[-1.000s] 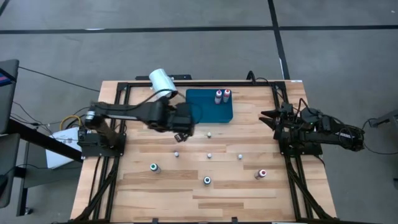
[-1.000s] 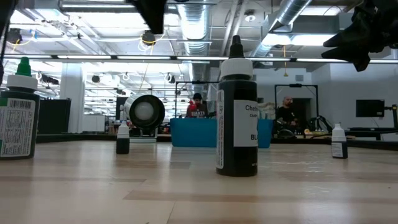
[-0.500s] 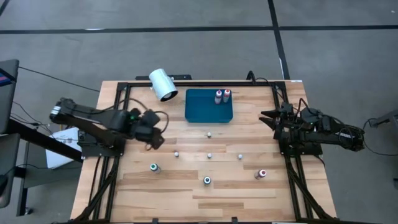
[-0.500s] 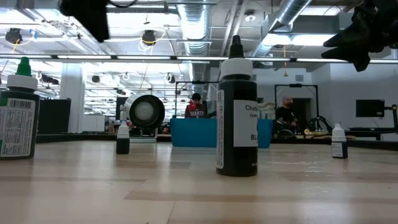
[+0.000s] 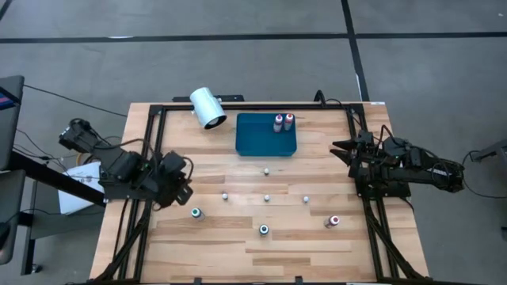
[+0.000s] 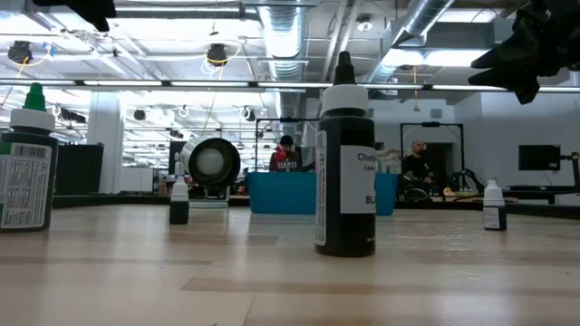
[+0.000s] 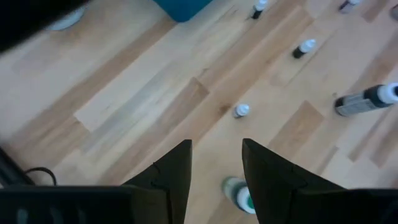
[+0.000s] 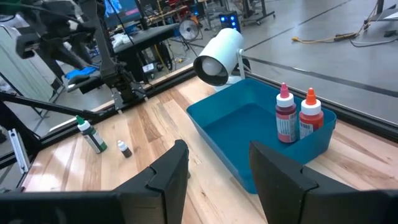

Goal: Pick & Place food coloring
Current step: Put the large green food coloring bottle into the blue bin

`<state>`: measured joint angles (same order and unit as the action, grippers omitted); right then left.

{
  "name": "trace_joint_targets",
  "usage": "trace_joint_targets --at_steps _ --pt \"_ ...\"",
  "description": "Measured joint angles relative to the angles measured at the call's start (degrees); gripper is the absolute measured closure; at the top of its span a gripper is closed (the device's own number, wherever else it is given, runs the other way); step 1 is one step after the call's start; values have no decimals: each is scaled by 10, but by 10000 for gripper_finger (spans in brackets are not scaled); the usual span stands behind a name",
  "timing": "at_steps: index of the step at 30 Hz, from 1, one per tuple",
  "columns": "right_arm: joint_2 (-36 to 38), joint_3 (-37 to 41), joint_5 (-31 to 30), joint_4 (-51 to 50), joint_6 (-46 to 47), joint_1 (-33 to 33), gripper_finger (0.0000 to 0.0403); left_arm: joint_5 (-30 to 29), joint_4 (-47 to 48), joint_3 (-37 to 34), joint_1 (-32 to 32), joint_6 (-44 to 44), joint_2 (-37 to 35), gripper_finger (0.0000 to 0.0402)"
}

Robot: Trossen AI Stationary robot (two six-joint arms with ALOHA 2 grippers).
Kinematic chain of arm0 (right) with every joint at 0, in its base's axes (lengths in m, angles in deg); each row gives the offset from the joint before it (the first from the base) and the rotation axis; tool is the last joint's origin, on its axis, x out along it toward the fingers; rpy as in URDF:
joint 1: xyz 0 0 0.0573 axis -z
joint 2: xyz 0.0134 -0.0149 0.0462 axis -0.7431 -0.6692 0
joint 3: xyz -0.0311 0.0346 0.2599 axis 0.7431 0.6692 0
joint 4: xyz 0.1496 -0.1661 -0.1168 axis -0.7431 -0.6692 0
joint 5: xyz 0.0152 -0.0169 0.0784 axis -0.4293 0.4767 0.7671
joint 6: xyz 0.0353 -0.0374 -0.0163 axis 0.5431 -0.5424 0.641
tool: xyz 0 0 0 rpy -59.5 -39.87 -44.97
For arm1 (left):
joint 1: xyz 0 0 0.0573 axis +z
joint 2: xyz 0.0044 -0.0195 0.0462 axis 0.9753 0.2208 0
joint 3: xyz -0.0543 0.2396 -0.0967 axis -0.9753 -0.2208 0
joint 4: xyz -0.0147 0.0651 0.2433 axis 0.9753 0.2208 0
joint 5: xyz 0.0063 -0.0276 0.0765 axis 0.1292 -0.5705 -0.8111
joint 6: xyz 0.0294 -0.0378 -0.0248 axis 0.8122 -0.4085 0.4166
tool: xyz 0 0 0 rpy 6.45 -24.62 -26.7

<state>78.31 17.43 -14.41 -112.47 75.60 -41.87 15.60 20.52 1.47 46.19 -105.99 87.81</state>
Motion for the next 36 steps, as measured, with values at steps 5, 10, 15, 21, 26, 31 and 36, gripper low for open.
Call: trace_joint_targets --at_steps 5,10,15,21,26,31,36 --pt "0 0 0 0 0 0 243 -90 0 -12 -88 -76 4 270" --pt "0 0 0 0 0 0 246 -128 -26 -60 -178 -163 4 270" --pt "0 0 0 0 0 0 244 -160 -104 -121 -247 -201 4 270" --pt "0 0 0 0 0 0 244 -165 -181 -183 -300 -243 4 270" --pt "0 0 0 0 0 0 245 -162 -220 -217 -324 -276 4 270" --pt "0 0 0 0 0 0 243 -152 -259 -243 -327 -275 4 270" --pt "0 0 0 0 0 0 245 -149 -270 -257 -327 -263 12 270"
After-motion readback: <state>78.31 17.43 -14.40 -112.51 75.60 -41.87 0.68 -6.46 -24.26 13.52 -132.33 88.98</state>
